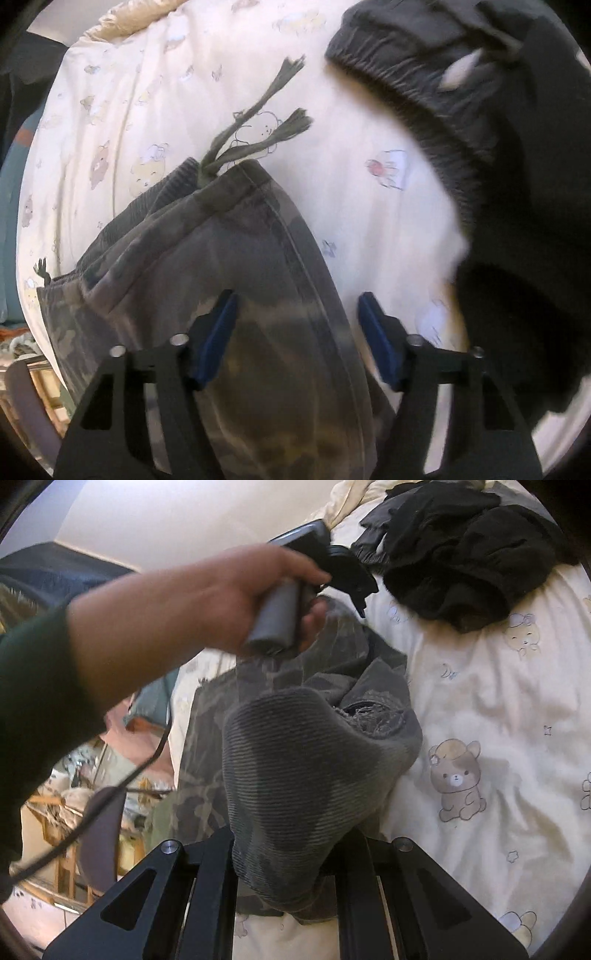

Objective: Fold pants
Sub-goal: 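Grasp the waistband with the left gripper while the right gripper grasps the leg cuff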

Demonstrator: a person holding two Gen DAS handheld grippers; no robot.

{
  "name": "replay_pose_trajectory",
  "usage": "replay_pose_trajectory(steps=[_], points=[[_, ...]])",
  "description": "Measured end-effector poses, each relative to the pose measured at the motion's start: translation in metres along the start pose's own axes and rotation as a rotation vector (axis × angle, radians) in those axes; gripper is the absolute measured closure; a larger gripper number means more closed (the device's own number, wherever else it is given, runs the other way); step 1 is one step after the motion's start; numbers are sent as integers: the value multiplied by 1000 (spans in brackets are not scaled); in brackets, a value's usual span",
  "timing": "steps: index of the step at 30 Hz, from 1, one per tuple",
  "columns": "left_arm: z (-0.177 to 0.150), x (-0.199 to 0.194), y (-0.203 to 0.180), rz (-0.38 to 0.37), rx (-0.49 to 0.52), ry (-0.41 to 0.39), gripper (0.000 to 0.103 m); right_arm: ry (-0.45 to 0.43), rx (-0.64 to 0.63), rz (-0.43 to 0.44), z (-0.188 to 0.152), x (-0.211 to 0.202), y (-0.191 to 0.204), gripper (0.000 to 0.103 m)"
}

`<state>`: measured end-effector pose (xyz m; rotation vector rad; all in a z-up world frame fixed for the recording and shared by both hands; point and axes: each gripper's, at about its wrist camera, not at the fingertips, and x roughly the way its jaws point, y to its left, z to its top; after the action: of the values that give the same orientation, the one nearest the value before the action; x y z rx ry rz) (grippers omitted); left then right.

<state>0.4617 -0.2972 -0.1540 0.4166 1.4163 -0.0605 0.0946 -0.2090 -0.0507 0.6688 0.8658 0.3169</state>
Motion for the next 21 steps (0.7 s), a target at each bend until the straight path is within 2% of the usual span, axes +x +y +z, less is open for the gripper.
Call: replay_pose_trajectory(steps=[4,7,9,10,13,16,21], points=[[11,15,2,65,-1,0,41,42,-113,-33,-6,13,21,93],[18,16,3,94,18,-24,41,68,-146,-4,-13,14,30,92],[21,15,4,117,48,-43,53,83,-157,10,-14,18,33,92],[22,16,4,137,69,-40,68,84,-157,12,-14,18,33,92],[22,19,7,142,108,-17,90,87,-173,10,-14,20,35,92],[21,11,16,106,113,-30,95,96,-189,13,-15,21,34,92],[25,-25,46,40,107,-73,96,64,-228,46,-14,13,43,92]])
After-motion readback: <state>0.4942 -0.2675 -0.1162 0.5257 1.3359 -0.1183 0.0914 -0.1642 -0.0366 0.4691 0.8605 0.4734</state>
